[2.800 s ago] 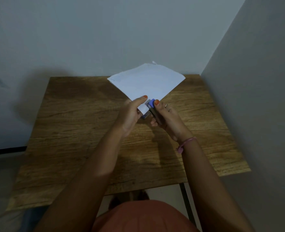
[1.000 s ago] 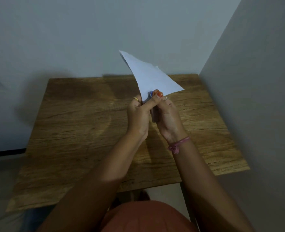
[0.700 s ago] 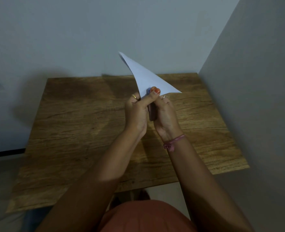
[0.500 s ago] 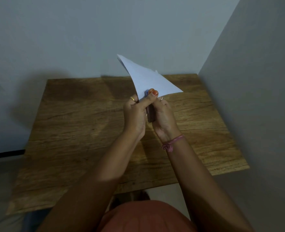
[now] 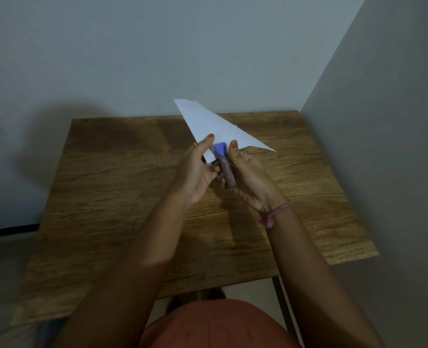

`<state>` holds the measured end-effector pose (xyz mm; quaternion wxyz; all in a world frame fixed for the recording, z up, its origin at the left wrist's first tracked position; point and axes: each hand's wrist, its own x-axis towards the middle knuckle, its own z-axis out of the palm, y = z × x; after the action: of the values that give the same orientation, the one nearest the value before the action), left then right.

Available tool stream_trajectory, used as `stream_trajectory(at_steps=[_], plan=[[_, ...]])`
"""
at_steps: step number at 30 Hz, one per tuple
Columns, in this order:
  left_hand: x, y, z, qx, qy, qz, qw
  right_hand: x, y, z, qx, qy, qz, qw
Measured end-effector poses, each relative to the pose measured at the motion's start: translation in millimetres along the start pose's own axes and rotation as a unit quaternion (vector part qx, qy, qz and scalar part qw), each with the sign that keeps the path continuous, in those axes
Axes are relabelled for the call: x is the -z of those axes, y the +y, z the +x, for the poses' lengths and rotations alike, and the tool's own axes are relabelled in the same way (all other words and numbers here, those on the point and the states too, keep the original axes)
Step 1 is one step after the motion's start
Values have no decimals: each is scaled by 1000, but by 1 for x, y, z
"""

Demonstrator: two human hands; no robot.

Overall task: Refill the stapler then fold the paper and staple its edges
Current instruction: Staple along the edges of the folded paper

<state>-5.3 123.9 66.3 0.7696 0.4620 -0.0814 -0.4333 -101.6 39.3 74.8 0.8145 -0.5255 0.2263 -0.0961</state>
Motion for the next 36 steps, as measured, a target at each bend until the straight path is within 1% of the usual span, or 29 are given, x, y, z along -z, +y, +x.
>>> stream_trajectory(at_steps=[4, 6, 8, 10, 12, 15, 16, 18, 20, 23, 27, 32, 36], plan=[[-1, 0, 3, -12, -16, -18, 1000, 3, 3, -1, 36, -16, 30, 999], [-2, -1, 4, -21, -27, -25, 999, 3, 4, 1, 57, -10, 10, 998], [-2, -1, 4, -29, -26, -26, 999, 3, 7, 4, 71, 24, -5, 997], [-3, -1, 6, -38, -16, -34, 999, 3, 11, 8, 102, 82, -31, 991], [-3, 0, 8, -43, 12, -44, 998, 3, 16, 10, 158, 147, -115, 970], [-3, 0, 10, -47, 35, -56, 997, 1, 25, 13, 254, 224, -255, 906], [-3, 0, 10, -48, 39, -59, 996, -1, 28, 14, 279, 250, -280, 884], [-4, 0, 10, -49, 50, -67, 995, -1, 32, 16, 312, 284, -305, 854], [-4, 0, 10, -47, 65, -67, 995, 1, 33, 18, 324, 273, -344, 838], [-3, -1, 10, -44, 69, -55, 995, 1, 30, 19, 317, 243, -387, 831], [0, -3, 9, -45, 62, -44, 996, -1, 27, 18, 324, 246, -420, 811], [5, -5, 8, -39, 70, 22, 997, 0, 22, 16, 309, 245, -406, 824], [3, -9, 9, -46, 121, 91, 987, -1, 22, 19, 283, 241, -420, 828]])
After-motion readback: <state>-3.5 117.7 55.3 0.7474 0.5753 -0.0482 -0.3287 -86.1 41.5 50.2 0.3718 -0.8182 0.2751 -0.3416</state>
